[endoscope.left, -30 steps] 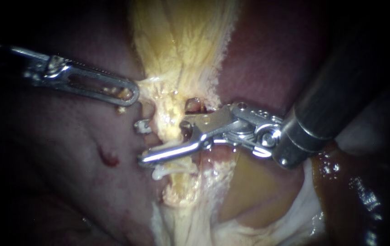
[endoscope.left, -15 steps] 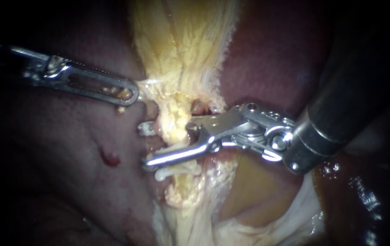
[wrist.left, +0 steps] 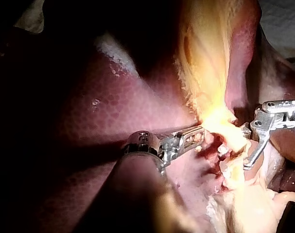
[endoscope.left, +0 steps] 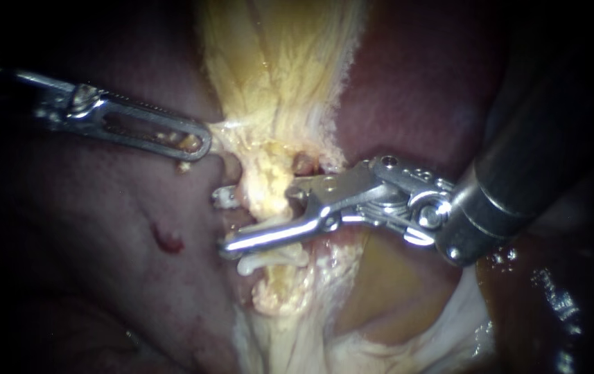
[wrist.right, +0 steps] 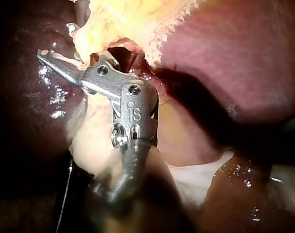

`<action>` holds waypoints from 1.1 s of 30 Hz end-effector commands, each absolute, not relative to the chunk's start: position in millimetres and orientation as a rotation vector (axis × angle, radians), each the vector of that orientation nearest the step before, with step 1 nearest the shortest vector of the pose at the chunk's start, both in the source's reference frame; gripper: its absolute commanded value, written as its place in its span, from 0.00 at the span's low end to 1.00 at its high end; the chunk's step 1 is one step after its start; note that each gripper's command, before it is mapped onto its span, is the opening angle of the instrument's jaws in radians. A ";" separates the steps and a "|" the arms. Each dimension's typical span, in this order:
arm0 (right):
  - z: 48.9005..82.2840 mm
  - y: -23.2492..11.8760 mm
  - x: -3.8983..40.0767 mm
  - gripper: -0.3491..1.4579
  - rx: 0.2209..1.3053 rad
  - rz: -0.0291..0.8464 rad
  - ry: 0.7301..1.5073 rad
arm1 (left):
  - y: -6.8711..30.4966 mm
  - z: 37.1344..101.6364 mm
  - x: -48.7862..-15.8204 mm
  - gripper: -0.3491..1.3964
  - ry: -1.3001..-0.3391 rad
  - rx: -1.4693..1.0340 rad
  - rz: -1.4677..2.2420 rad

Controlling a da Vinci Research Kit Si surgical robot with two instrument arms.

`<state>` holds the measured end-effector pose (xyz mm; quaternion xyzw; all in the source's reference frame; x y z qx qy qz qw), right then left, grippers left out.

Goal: Clipping third clip left tube

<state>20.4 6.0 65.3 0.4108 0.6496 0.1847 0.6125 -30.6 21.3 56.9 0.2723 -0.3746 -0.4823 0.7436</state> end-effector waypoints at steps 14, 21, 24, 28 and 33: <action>66.1 6.2 19.3 0.01 0.949 0.423 1.494 | 21.3 56.9 -30.6 0.00 -0.821 0.597 -1.057; 65.8 6.5 19.3 0.00 0.931 0.404 1.480 | 21.4 56.9 -30.6 0.00 -0.821 0.597 -1.057; 65.9 6.4 19.4 0.00 0.929 0.400 1.478 | 21.4 56.9 -30.6 0.00 -0.821 0.597 -1.057; 66.0 6.4 19.4 0.00 0.928 0.401 1.478 | 21.4 56.9 -30.6 0.00 -0.821 0.597 -1.057; 66.2 6.6 19.3 0.00 0.928 0.401 1.479 | 21.4 56.9 -30.6 0.00 -0.821 0.597 -1.057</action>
